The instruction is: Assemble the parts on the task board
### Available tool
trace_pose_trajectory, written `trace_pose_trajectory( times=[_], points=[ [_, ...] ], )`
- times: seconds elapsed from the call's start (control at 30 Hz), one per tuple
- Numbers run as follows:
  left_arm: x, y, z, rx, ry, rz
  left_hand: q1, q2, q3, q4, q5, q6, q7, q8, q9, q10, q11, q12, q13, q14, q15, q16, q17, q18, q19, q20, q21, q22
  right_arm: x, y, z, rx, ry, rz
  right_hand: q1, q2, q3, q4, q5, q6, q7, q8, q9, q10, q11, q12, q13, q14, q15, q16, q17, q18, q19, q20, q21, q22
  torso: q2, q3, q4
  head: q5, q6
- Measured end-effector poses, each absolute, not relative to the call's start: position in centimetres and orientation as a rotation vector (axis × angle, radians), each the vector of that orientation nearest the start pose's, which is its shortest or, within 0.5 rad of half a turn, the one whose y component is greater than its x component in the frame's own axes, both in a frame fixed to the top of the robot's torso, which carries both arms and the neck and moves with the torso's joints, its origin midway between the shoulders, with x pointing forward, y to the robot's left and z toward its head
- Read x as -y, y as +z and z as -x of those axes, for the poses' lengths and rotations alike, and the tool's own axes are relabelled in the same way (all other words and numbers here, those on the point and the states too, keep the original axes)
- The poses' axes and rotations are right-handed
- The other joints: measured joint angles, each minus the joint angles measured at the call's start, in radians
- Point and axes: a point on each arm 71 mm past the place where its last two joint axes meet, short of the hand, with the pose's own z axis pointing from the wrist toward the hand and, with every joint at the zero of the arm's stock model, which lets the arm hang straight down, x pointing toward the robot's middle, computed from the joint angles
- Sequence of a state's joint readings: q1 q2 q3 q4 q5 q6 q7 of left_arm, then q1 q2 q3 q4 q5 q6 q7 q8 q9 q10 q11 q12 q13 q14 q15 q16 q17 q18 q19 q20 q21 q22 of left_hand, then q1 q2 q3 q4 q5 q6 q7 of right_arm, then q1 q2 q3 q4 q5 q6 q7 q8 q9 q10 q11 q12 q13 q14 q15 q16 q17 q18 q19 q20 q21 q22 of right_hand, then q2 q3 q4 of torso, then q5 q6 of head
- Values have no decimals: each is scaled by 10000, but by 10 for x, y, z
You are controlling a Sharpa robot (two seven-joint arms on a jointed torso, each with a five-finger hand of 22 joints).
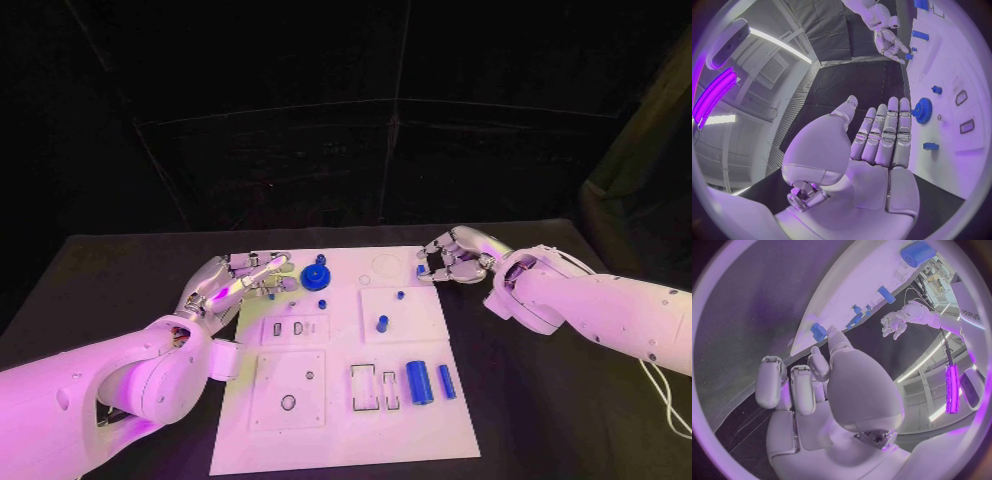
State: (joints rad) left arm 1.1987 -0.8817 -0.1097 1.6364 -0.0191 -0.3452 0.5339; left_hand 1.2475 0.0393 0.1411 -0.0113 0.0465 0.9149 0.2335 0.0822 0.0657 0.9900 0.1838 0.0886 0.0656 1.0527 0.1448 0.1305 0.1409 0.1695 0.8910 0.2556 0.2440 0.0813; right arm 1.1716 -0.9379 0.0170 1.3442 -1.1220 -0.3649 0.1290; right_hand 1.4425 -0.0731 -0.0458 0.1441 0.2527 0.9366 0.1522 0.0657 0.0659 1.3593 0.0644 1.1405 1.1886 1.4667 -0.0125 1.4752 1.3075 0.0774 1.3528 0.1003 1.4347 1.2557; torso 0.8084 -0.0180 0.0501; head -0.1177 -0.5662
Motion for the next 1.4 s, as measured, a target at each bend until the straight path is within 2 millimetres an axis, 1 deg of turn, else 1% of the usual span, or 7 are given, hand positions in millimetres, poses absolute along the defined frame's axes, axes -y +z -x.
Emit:
trace_pose_trajectory(
  times=[0.17, 0.3, 0.43, 0.53, 1.03, 1.27, 1.4],
  points=[
    [-197, -186, -458, -13815, -16227, 10265, 0, 0, 0, 0, 0, 0, 0, 0, 0, 0, 0, 0, 0, 0, 0, 0, 0, 0, 0, 0, 0, 0, 302, -182, -513, -15848, 7148, -1849, 133, 133, 71, -126, -177, 52, -28, 0, 28, 0, 0, 1, 62, 0, 0, 0, 0, 0, 0, 0, 0, 8, 0, 1, 0, 0, -9],
    [-197, -186, -458, -13814, -16224, 10266, 0, 0, 0, 0, 0, 0, 0, 0, 0, 0, 0, 0, 0, 0, 0, 0, 0, 1, 0, 0, 0, 1, 302, -183, -514, -15887, 7111, -1800, 316, 317, 213, -268, -486, 260, -36, 66, 44, 4, -3, 86, 143, 0, 0, 0, -1, -1, 0, 0, 0, 48, 0, 1, -4, -11, -12],
    [-197, -186, -458, -13814, -16223, 10267, 0, 0, 0, 0, 0, 0, 0, 0, 0, 0, 1, 0, 0, 0, 0, 0, 0, 0, 0, 0, 0, 1, 302, -184, -514, -15929, 7058, -1761, 431, 431, 372, -427, -590, 494, -88, 127, 64, 74, -74, 172, 224, 0, 0, 0, -1, -1, 0, 0, 0, 90, 0, 1, -5, -17, -23],
    [-198, -186, -458, -13810, -16215, 10269, 0, 0, 0, 0, 0, -1, 0, 0, 0, 0, 1, 0, 0, 0, 0, 0, 0, 0, 0, 0, 0, 1, 302, -184, -514, -15969, 7033, -1716, 473, 473, 388, -443, -634, 547, -70, 182, 70, 74, -74, 208, 261, 0, 0, 0, -1, 0, 0, 0, 0, 108, 0, 2, -5, -17, -29],
    [-198, -186, -458, -13807, -16205, 10271, 0, 0, 0, 0, 0, -1, 0, 0, 0, -1, 1, 0, 0, 0, 0, 0, 0, 0, 0, 0, 0, 2, 301, -186, -515, -16126, 6930, -1567, 521, 522, 540, -594, -634, 834, -141, 233, 67, 112, -111, 253, 300, 0, 0, 0, -2, -1, 38, -38, 0, 180, -1, 6, -11, -28, -39],
    [-198, -186, -458, -13805, -16200, 10273, 0, 0, 0, 0, 0, -1, 0, 0, 0, -1, 1, 0, 0, 0, 0, 0, 0, 0, -1, 0, 0, 3, 299, -187, -515, -16170, 6933, -1516, 625, 636, 797, -719, -914, 1294, -275, 376, 89, 135, -135, 325, 404, 18, -96, 55, -2, 0, 111, -111, 0, 263, -1, 8, -11, -34, -49],
    [-199, -186, -458, -13804, -16196, 10274, 0, 0, 0, 0, 0, -1, 0, 0, 0, 34, 36, 0, 0, 0, 0, 0, 0, 0, -1, 0, 0, 1, 298, -187, -516, -16170, 6943, -1493, 561, 778, 980, -770, -1130, 1571, -351, 445, 89, 145, -145, 401, 416, -13, -169, 98, -2, 0, 181, -181, 60, 340, -1, 9, -11, -40, -58]
  ],
)
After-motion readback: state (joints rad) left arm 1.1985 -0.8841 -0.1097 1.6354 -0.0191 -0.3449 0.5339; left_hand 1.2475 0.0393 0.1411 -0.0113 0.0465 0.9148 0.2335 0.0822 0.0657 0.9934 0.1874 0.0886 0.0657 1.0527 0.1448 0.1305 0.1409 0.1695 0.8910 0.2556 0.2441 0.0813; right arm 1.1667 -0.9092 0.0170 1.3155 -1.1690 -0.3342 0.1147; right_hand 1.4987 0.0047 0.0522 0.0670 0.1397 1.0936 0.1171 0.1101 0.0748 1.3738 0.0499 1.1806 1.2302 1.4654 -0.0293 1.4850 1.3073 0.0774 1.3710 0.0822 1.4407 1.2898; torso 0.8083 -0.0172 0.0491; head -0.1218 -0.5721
